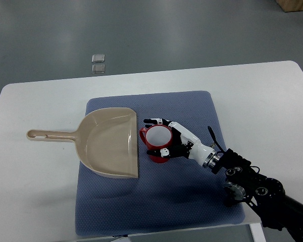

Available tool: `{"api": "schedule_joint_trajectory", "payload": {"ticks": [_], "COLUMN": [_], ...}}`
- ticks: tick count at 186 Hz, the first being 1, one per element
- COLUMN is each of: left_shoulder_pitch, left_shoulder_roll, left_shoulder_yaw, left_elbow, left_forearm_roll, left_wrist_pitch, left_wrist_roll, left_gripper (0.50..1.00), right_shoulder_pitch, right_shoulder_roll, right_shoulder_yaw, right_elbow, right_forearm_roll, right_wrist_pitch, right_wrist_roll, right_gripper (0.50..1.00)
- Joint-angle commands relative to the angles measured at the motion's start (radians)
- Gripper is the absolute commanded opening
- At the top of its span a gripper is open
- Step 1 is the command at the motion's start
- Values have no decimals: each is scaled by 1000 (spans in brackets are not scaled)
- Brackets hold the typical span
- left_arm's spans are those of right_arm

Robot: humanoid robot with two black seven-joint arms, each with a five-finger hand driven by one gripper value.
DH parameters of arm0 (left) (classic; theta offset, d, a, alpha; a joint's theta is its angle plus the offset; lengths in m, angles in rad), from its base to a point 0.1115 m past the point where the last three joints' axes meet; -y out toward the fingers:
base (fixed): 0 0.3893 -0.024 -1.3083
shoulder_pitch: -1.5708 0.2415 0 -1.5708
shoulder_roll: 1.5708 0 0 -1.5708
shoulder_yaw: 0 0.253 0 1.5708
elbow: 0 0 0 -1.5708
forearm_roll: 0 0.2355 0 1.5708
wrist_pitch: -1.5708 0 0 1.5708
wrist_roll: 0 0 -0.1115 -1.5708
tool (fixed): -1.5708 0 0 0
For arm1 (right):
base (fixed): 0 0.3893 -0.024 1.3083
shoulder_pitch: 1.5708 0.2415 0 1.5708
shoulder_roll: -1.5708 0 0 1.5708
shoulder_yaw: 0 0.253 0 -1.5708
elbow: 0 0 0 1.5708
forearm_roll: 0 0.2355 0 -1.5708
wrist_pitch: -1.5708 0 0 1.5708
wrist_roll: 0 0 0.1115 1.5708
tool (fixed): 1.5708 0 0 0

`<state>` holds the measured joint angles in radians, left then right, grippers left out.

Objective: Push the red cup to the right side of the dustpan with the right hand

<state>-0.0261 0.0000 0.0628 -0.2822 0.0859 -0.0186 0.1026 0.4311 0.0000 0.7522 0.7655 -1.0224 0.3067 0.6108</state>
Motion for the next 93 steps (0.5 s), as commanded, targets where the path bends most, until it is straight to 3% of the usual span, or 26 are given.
{"api": "schedule_joint_trajectory", "payload": {"ticks": [1, 37, 68, 93], "left_shoulder_pitch": [0, 0, 0, 0], "left_shoulder_roll": [0, 0, 0, 0], "left_shoulder_yaw": [0, 0, 0, 0], "left_elbow": [2, 2, 2, 2], "left_forearm_roll": [0, 0, 0, 0], "left_wrist_pitch": [0, 0, 0, 0], "left_wrist_roll": [0, 0, 0, 0], "left_gripper": [1000, 1000, 1000, 1000], "right_shoulder_pitch": [1, 21, 41, 47], "right_shoulder_roll": [0, 0, 0, -2], "right_shoulder_yaw": [12, 38, 44, 45], "right_elbow": [1, 1, 14, 44], "right_forearm_roll": [2, 107, 171, 209], "right_wrist_pitch": [-1, 19, 98, 114], "right_wrist_roll": [0, 0, 0, 0], "right_gripper": [932, 932, 932, 932]}}
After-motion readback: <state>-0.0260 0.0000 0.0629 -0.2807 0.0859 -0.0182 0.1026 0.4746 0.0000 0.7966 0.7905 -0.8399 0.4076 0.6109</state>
